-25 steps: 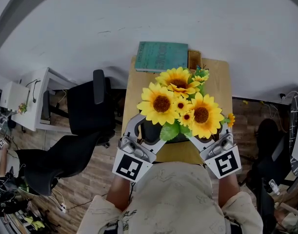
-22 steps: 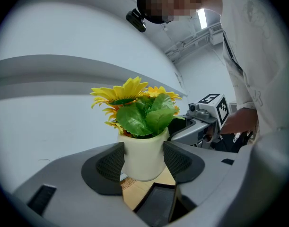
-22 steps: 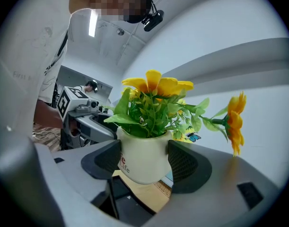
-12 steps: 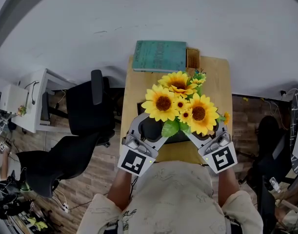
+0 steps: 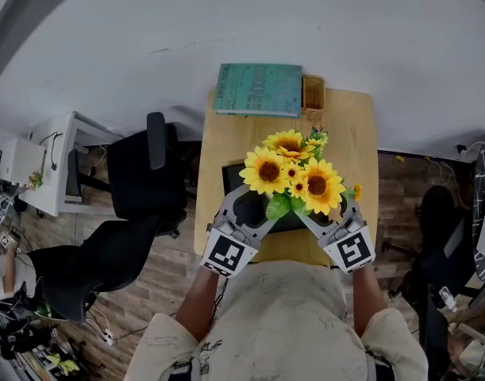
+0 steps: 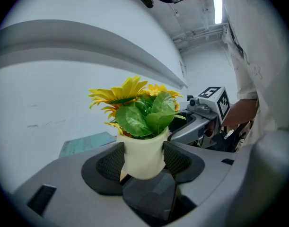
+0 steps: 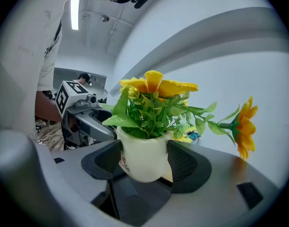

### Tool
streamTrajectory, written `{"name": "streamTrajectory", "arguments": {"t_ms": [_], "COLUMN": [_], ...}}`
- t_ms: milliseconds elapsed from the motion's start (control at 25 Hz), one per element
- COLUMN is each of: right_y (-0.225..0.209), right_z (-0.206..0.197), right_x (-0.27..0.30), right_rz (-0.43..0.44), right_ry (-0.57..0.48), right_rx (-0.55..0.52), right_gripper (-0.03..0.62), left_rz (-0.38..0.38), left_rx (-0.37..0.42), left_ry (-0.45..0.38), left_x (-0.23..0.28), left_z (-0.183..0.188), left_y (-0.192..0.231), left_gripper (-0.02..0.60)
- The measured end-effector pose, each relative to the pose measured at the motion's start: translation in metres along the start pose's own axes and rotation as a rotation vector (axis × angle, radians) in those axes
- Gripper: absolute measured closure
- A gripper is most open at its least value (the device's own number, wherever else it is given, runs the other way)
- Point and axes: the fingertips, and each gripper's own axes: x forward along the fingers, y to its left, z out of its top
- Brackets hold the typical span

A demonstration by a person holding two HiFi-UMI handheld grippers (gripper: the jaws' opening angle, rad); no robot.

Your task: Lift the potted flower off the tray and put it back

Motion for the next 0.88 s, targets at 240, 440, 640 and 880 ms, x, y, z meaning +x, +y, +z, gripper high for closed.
{"name": "streamTrajectory", "arguments": {"t_ms": [240, 440, 640, 880], "right_y": [0.006, 0.009, 0.013, 0.017], "right_z": [-0.032, -0.057, -0.078, -0.101], "right_x": [0.004, 0.007, 0.008, 0.011], "right_rz": [-0.001, 0.004, 0.005, 0.004], "right_ry": [0.052, 0.093, 0.134, 0.183], "right_rx": [0.026, 0.049, 0.06, 0.071], "right_gripper": [0.269, 0.269, 0.269, 0.269], "left_rz": [-0.023, -0.041, -0.056, -0.073], "left_rx": [-0.028, -0.054, -0.074, -0.078], "left_ry": [0.071, 0.121, 0.162, 0.226], "left_x": [0.01, 0.017, 0.024, 0.029], "left_z": [-0.035, -0.06, -0.081, -0.109], "left_y": [-0.012, -0.021, -0.029, -0.035], "left_gripper": [0.318, 0.318, 0.318, 0.318]}}
